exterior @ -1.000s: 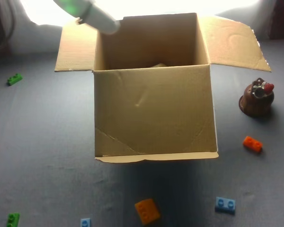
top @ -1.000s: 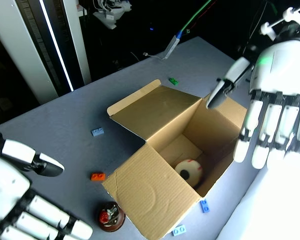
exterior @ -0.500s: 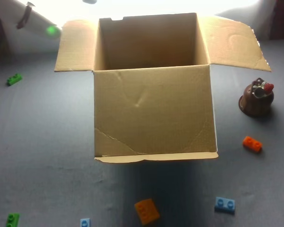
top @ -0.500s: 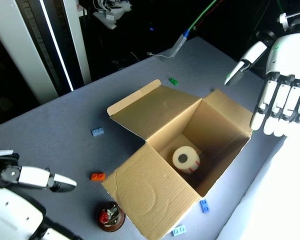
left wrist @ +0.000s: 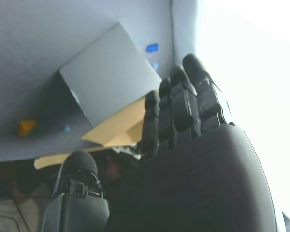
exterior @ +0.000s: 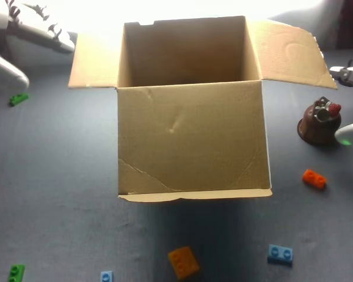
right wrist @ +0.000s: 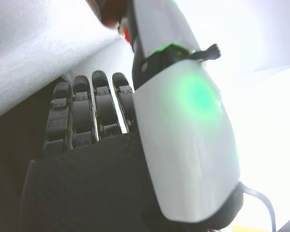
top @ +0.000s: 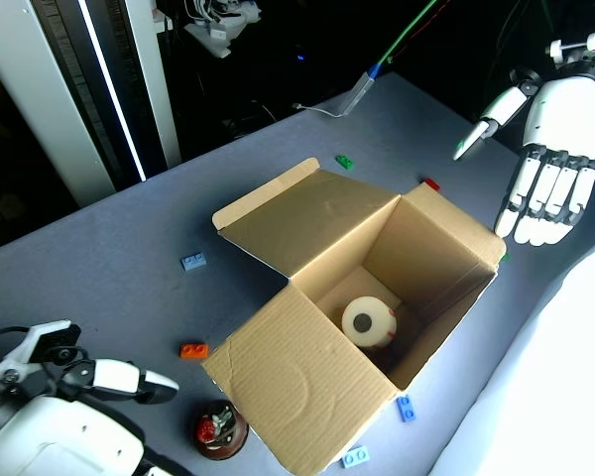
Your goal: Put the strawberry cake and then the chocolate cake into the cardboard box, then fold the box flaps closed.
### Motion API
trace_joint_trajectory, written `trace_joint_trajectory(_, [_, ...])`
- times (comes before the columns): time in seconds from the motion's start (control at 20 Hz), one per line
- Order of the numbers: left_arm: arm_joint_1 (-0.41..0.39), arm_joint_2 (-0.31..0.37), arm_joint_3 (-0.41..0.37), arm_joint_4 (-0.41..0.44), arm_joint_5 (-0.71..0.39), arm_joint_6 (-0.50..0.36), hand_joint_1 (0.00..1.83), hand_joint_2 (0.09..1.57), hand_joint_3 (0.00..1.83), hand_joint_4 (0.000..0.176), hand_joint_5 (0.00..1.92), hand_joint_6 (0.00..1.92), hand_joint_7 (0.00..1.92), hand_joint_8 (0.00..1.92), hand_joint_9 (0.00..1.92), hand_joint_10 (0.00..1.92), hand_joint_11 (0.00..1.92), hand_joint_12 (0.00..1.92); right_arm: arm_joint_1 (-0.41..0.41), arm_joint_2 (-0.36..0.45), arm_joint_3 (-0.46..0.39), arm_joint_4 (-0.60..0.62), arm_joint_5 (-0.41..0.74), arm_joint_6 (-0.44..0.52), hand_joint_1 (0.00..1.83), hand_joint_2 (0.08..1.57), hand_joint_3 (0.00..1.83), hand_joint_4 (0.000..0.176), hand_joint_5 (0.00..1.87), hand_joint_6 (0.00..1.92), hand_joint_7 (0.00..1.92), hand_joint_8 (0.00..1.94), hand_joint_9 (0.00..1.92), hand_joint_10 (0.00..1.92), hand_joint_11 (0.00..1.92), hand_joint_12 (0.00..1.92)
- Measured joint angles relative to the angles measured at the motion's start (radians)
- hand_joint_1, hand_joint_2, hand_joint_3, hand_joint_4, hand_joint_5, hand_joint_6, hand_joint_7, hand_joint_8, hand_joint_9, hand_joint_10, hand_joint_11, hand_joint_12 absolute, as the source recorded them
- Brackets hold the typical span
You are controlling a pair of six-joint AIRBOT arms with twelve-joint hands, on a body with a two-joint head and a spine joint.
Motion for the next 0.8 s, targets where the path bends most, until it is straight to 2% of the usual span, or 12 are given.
trace_joint_trajectory(0.15, [0.040,-0.002,0.014,-0.048,-0.031,0.058,0.00,1.22,0.01,0.000,0.17,0.00,0.19,0.00,0.21,0.00,0.00,0.69,0.002,-0.054,0.026,-0.028,0.011,-0.019,1.01,1.06,0.00,0.000,0.00,0.00,0.06,0.01,0.04,0.02,0.00,0.00])
trace_joint_trajectory(0.4, [0.099,-0.001,0.019,-0.082,-0.082,0.078,0.00,1.23,0.00,0.000,0.18,0.00,0.20,0.00,0.22,0.00,0.00,0.70,0.002,-0.112,0.068,-0.046,0.017,-0.038,0.99,1.05,0.00,0.000,0.00,0.00,0.04,0.00,0.04,0.01,0.00,0.00])
trace_joint_trajectory(0.8, [0.143,-0.001,-0.001,-0.115,-0.105,0.111,0.00,1.24,0.00,0.000,0.16,0.00,0.19,0.00,0.23,0.00,0.00,0.74,-0.001,-0.130,0.088,-0.045,0.021,-0.066,1.00,1.06,0.00,0.000,0.00,0.00,0.04,0.00,0.03,0.01,0.00,0.00])
